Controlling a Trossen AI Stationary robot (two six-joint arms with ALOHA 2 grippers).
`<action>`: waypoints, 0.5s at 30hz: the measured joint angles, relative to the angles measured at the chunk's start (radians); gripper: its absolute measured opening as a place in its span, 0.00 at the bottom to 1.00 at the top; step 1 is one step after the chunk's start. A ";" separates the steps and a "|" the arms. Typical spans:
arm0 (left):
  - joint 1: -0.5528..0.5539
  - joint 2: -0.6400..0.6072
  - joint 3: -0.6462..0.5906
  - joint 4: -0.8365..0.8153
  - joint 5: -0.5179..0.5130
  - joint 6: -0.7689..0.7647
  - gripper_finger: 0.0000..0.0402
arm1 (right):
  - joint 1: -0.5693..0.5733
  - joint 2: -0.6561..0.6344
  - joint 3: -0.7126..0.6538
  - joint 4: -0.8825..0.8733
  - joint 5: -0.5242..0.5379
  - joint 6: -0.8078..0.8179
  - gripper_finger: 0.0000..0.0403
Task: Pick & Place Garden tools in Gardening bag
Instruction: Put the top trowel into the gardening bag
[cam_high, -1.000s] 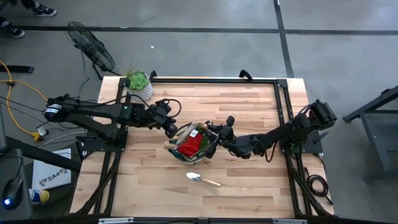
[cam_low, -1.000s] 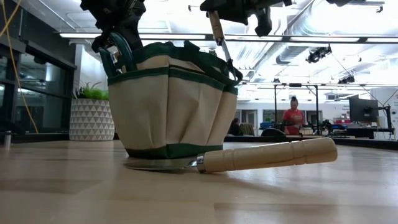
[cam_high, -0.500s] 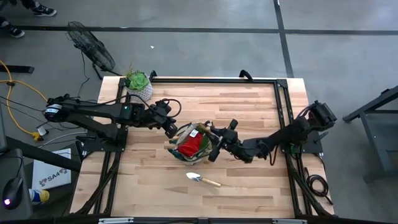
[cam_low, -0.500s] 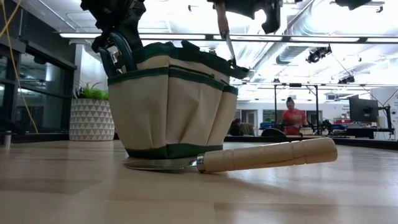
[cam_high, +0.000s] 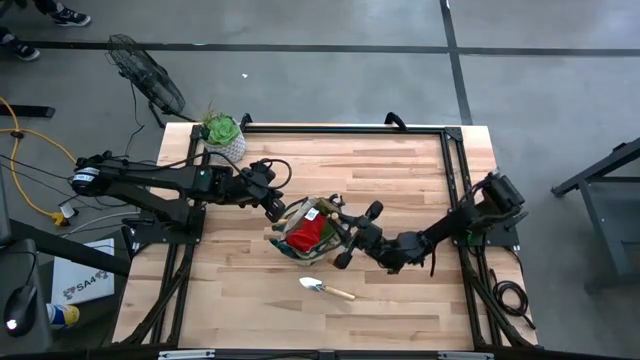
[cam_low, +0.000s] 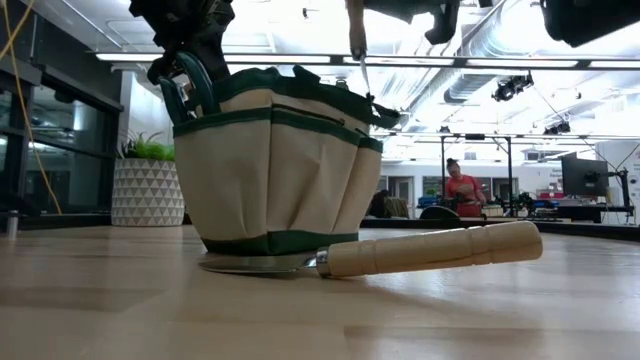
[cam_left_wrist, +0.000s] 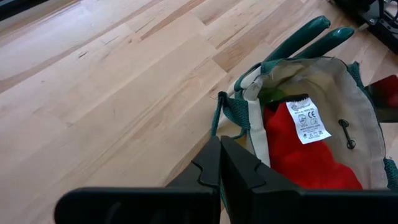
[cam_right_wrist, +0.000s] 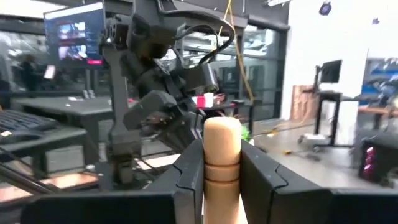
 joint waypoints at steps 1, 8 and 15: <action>0.000 0.000 0.000 0.000 0.000 0.000 0.00 | 0.004 0.011 0.000 0.031 0.006 -0.034 0.15; 0.000 0.000 0.000 0.000 0.000 0.000 0.00 | 0.029 0.031 0.000 0.131 0.021 -0.204 0.15; 0.000 0.000 0.000 0.000 -0.001 0.000 0.00 | 0.042 0.029 0.000 0.132 0.002 -0.209 0.15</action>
